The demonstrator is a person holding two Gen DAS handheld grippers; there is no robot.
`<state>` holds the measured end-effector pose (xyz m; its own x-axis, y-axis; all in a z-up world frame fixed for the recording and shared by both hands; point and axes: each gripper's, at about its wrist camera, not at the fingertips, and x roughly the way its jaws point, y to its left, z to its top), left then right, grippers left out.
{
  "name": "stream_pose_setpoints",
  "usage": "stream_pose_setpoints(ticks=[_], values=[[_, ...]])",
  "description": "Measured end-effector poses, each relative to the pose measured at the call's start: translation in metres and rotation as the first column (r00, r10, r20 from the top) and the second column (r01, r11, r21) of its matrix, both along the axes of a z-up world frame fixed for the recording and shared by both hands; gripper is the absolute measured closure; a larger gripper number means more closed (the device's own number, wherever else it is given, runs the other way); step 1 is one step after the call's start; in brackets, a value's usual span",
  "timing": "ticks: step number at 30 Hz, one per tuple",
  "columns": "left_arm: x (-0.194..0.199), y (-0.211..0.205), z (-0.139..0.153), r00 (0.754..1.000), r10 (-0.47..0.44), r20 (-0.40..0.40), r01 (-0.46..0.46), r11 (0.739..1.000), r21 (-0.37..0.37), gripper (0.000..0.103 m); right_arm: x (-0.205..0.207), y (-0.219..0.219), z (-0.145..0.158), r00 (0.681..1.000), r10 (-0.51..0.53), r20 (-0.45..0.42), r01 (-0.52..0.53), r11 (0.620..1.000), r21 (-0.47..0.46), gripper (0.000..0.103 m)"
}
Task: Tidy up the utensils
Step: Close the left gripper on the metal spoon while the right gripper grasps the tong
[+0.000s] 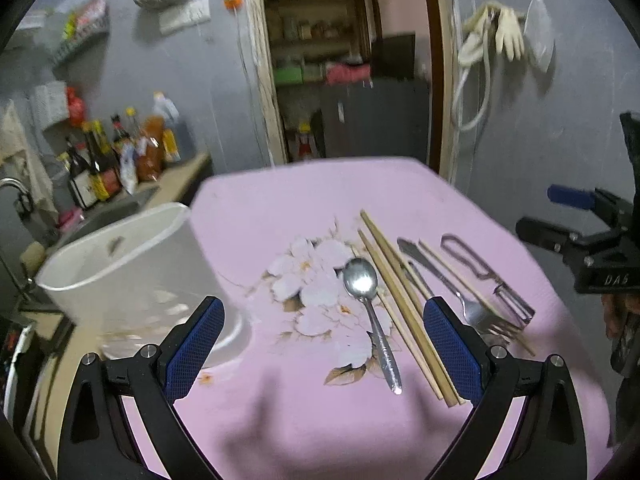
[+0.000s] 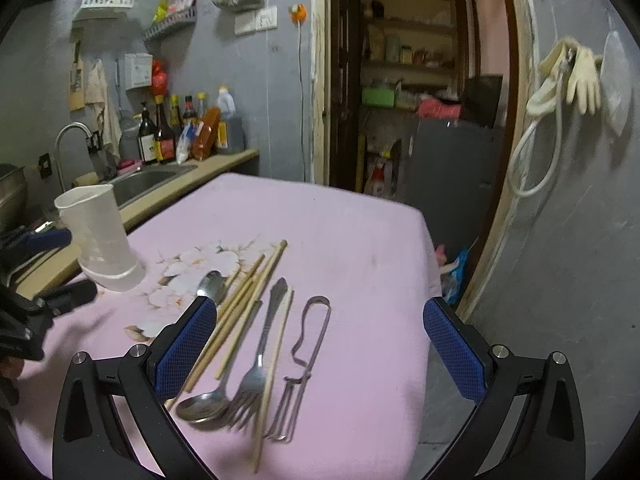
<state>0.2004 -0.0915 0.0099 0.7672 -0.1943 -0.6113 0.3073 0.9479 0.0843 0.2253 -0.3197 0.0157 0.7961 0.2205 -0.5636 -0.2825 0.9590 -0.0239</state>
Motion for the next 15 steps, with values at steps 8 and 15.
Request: stream_pose_setpoints(ticks=[8,15], values=[[0.048,-0.013,-0.032,0.994,-0.034,-0.104,0.039,0.998,0.049,0.011,0.037,-0.005,-0.017,0.992,0.029,-0.123,-0.026,0.999,0.024,0.022],[0.085,-0.014,-0.056,0.973,-0.075,-0.218,0.078,0.997,0.005,0.027,0.056,-0.004,-0.038,0.972,0.059,-0.229,-0.052,0.998,0.037,0.047]])
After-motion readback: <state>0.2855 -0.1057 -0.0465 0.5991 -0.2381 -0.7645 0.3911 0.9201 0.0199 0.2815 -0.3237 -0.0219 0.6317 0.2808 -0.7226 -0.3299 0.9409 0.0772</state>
